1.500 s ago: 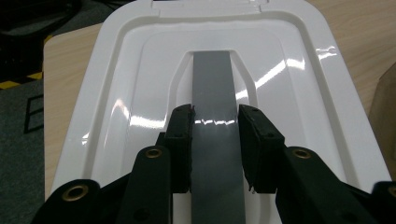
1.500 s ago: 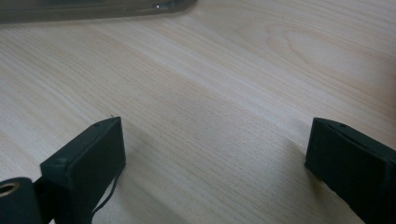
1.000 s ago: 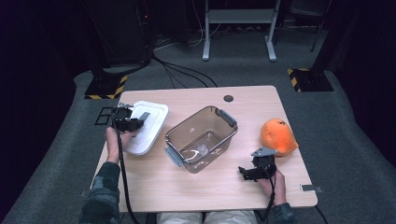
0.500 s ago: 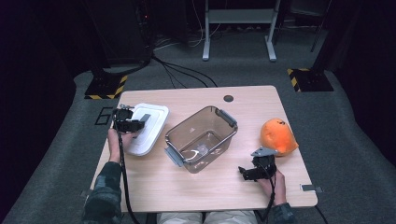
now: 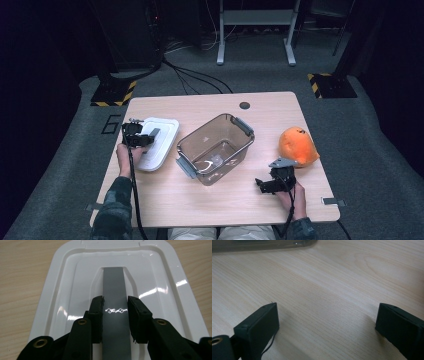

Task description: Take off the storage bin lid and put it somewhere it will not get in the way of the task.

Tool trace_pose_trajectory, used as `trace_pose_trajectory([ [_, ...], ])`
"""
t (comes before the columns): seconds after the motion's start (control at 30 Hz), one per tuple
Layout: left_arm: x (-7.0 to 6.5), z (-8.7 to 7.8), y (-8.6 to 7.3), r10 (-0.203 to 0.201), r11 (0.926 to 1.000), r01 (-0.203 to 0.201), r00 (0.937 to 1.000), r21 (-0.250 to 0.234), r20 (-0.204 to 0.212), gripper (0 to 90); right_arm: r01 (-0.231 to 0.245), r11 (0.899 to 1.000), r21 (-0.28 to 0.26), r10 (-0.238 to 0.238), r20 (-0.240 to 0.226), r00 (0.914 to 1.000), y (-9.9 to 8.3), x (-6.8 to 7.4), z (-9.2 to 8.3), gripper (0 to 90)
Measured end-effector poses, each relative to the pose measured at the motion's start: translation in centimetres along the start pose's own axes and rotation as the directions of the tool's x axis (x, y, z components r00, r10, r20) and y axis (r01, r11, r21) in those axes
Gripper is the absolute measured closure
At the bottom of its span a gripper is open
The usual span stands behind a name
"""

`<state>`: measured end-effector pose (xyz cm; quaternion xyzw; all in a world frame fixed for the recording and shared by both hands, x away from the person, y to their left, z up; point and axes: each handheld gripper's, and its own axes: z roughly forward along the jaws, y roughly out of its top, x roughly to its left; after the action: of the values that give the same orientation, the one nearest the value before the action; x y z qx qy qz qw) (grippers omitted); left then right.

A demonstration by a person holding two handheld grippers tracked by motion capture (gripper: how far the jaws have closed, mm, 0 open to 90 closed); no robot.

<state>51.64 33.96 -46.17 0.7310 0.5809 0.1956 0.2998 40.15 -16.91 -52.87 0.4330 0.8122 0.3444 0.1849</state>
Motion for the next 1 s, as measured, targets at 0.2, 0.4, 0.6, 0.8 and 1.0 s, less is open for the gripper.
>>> trace_pose_trajectory([
  [0.2, 0.5, 0.6, -0.7, -0.007, 1.0, 0.007, 0.9999, 0.004, -0.01, 66.3, 0.0, 1.0, 0.0, 0.0, 0.0, 1.0, 0.0, 0.0, 0.0, 3.9],
  [0.4, 0.9, 1.4, -1.5, -0.028, 0.9994, 0.028, 0.9996, 0.02, -0.012, 66.2, 0.0, 1.0, 0.0, 0.0, 0.0, 1.0, 0.0, 0.0, 0.0, 3.9],
  [0.6, 1.1, 1.7, -1.7, -0.022, 0.9995, 0.023, 0.9995, 0.021, -0.021, 66.3, 0.001, 1.0, 0.0, -0.001, 0.0, 1.0, 0.0, 0.0, 0.0, 3.9],
  [0.8, 1.2, 2.2, -2.0, -0.02, 0.9992, 0.021, 0.9993, 0.035, -0.031, 66.2, 0.0, 1.0, 0.0, 0.0, 0.0, 1.0, 0.0, 0.0, 0.0, 3.9],
  [1.0, 1.4, 2.4, -2.4, -0.015, 0.9992, 0.016, 0.999, 0.037, -0.042, 66.1, 0.0, 1.0, 0.0, 0.0, 0.0, 1.0, 0.0, 0.0, 0.0, 3.9],
])
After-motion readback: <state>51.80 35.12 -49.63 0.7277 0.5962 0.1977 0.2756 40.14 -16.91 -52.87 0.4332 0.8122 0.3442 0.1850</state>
